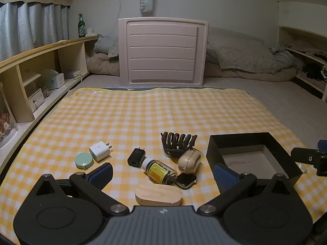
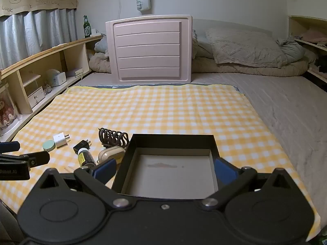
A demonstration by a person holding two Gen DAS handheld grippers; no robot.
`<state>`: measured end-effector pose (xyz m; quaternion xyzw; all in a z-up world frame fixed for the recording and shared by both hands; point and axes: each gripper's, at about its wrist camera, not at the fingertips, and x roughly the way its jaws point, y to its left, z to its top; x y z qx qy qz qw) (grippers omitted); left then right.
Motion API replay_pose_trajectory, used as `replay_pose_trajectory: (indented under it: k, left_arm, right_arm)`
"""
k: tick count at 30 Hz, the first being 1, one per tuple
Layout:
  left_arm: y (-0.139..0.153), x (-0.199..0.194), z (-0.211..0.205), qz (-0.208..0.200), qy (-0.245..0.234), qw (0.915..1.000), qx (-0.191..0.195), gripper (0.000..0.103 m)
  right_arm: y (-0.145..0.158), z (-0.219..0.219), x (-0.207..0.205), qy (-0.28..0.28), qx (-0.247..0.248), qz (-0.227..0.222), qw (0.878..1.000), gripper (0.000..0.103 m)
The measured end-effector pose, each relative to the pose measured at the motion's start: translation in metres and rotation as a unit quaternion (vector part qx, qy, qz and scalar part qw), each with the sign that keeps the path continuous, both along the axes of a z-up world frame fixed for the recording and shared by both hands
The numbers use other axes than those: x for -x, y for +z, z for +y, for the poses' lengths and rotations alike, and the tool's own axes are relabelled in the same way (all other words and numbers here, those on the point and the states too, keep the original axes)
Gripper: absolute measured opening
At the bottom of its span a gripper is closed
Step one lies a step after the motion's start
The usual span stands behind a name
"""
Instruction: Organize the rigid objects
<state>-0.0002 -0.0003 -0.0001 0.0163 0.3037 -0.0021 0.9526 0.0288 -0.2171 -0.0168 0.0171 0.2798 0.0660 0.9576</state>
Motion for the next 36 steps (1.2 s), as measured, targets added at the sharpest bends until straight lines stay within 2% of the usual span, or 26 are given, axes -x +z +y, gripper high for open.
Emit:
replay_pose_trajectory:
  k: [30,36]
  left_arm:
    - [0.0002,0.0,0.0001,0.002,0.0,1.0,0.003,0.103]
    - [0.0002,0.0,0.0001,0.002,0.0,1.0,0.003,0.103]
  right_arm:
    - [-0.0002,0.0015,0.0003,0.002,0.001,0.004,1.0,0.103]
    - [0.0073,0.0038,-0.0044,0.002,0.001,0.005,1.0,0.103]
